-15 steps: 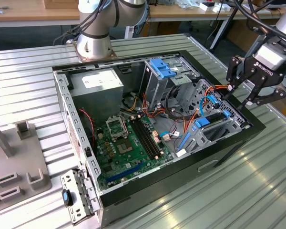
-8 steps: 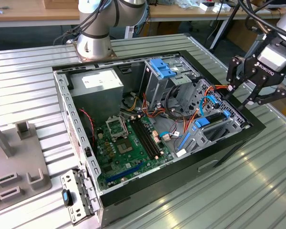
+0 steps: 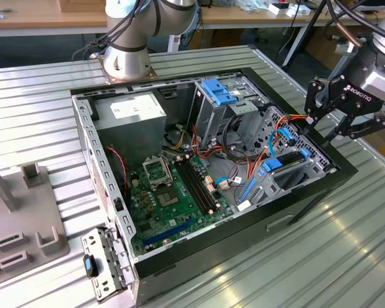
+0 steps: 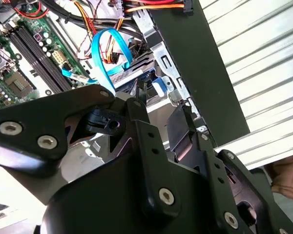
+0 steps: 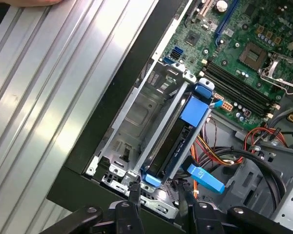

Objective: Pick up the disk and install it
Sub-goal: 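Insert the first disk wire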

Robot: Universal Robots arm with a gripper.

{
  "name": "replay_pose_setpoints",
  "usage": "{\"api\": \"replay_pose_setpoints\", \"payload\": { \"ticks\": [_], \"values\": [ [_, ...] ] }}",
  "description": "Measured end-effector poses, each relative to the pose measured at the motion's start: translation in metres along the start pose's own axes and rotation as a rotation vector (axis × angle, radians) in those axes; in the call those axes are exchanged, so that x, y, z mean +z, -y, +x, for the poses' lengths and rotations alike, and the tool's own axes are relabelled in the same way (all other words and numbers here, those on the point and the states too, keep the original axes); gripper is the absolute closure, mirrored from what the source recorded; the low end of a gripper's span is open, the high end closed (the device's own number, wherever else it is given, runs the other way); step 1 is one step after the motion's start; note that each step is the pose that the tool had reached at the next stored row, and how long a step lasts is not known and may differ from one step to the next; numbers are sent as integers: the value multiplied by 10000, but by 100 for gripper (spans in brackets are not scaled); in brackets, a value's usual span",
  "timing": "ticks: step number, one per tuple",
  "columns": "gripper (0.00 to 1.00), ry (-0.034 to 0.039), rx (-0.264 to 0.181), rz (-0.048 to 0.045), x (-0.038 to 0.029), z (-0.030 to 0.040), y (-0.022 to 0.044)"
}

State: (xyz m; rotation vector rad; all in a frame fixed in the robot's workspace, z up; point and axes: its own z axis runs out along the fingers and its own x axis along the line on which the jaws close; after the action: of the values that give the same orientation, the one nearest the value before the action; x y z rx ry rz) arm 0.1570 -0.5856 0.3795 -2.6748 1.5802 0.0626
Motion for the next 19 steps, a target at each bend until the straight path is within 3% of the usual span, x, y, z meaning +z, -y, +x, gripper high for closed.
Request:
{"api": "replay_pose_setpoints", "payload": {
  "ticks": [2,6,9,14,17,19],
  "values": [
    [56,1,-83,-5,0,5,8],
    [56,11,-1249,-66,-1,34,62],
    [56,11,-1330,-71,-2,33,88],
    [56,14,-1462,-76,4,-43,239],
    [56,13,-1549,-82,5,-52,303],
    [56,15,-1595,-84,5,-34,379]
  ]
}}
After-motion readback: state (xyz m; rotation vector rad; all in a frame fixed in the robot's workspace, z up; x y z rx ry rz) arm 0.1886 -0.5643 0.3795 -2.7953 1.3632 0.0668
